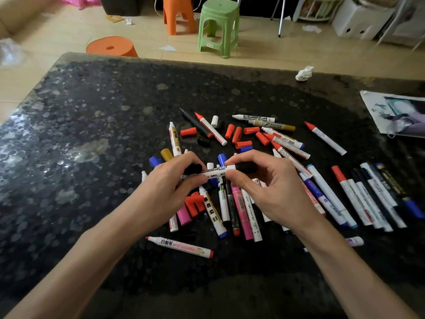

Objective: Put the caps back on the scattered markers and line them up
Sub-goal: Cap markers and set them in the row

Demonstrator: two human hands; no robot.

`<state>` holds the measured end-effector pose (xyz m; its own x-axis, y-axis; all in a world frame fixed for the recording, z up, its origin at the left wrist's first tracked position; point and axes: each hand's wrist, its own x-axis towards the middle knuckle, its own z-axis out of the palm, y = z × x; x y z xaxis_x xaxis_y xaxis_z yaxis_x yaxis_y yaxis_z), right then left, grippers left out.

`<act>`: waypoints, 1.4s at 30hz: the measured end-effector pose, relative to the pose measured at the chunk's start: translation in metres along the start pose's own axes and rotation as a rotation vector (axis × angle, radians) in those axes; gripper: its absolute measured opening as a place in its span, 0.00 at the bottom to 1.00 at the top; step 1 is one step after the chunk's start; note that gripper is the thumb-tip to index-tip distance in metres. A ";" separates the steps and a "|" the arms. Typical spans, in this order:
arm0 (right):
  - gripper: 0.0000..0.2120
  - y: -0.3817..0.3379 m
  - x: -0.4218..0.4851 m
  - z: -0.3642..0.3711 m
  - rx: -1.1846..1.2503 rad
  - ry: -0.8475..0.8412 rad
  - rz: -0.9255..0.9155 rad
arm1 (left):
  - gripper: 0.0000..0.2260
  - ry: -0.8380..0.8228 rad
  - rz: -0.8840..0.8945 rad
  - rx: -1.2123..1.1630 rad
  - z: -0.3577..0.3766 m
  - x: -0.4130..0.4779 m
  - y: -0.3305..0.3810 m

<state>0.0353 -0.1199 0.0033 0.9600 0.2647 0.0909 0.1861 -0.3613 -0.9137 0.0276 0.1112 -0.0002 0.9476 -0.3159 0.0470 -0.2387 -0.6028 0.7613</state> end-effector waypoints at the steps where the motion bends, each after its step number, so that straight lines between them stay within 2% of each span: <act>1: 0.08 -0.001 -0.001 -0.002 0.027 0.006 0.019 | 0.03 -0.004 0.007 0.001 0.003 0.003 0.002; 5: 0.07 -0.005 -0.007 -0.020 0.368 0.088 0.192 | 0.07 -0.028 0.001 -0.096 0.012 0.014 0.014; 7: 0.08 -0.001 -0.010 -0.034 0.557 0.190 0.276 | 0.12 0.001 -0.016 -0.131 0.018 0.020 0.021; 9: 0.09 0.009 -0.012 -0.053 0.615 0.308 0.313 | 0.17 0.052 -0.027 -0.166 0.023 0.027 0.028; 11: 0.07 0.025 -0.015 -0.079 0.508 0.424 0.319 | 0.16 0.075 -0.019 -0.151 0.032 0.034 0.035; 14: 0.06 0.060 -0.024 -0.124 -0.013 0.569 0.334 | 0.10 0.069 -0.017 -0.120 0.050 0.041 0.050; 17: 0.08 0.087 -0.035 -0.155 -0.432 0.549 0.399 | 0.11 0.043 -0.014 -0.106 0.064 0.044 0.065; 21: 0.16 0.101 -0.036 -0.166 -0.670 0.425 0.521 | 0.12 0.015 -0.020 -0.108 0.073 0.049 0.070; 24: 0.22 0.108 -0.035 -0.162 -0.740 0.353 0.518 | 0.11 0.037 -0.027 -0.099 0.075 0.051 0.069; 29: 0.23 0.122 -0.040 -0.156 -0.854 0.286 0.415 | 0.13 0.054 -0.038 -0.104 0.073 0.052 0.064; 33: 0.23 0.134 -0.042 -0.156 -0.870 0.302 0.376 | 0.11 0.072 -0.045 -0.103 0.069 0.051 0.065; 37: 0.25 0.141 -0.044 -0.149 -1.022 0.308 0.300 | 0.12 0.075 -0.047 -0.114 0.066 0.050 0.066; 42: 0.27 0.149 -0.040 -0.140 -1.112 0.131 0.283 | 0.13 0.054 -0.065 -0.115 0.061 0.048 0.061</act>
<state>0.0542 -0.3094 -0.0814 0.9990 -0.0226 0.0388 -0.0203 -0.9980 -0.0606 0.0455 0.0145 0.0087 0.9712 -0.2367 0.0274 -0.1532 -0.5319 0.8328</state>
